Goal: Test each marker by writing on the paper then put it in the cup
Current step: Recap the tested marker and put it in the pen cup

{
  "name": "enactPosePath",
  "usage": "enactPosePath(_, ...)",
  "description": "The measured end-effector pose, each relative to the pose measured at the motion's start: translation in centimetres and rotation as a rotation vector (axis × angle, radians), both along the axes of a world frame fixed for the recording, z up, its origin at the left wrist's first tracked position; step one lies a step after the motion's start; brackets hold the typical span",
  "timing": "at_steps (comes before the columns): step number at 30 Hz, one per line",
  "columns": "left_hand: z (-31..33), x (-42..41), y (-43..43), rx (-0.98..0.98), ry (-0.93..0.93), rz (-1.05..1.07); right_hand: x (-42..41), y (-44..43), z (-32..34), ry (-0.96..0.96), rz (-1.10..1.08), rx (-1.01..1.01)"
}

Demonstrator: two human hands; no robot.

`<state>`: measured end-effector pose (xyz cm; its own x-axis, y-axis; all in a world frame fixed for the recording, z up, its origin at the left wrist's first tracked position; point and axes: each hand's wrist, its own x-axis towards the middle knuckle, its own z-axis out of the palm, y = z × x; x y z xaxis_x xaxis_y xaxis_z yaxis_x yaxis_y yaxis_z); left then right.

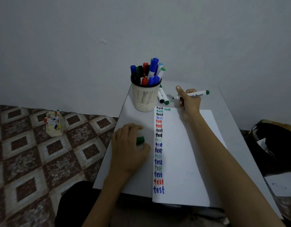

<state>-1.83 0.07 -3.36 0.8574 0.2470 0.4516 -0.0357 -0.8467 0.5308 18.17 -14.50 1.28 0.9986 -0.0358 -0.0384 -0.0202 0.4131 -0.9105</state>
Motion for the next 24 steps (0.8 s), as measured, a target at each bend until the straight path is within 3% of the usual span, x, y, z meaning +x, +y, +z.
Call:
enactPosePath(5,-0.5,0.1,0.4,0.05,0.016,0.047,-2.7,-1.2,1.1,-0.052,0.146,0.005)
enactPosePath(7,-0.2,0.1,0.5,-0.069,-0.031,-0.056,-4.5,-1.6,1.9,-0.036,0.253,0.043)
enactPosePath(11,1.2,-0.9,0.3,-0.401,-0.055,-0.291,-9.0,-2.7,2.9,-0.096,0.395,-0.102)
enactPosePath(24,2.0,-1.4,0.4,-0.585,-0.017,-0.303,-15.3,-3.8,0.7,-0.111,0.326,-0.126)
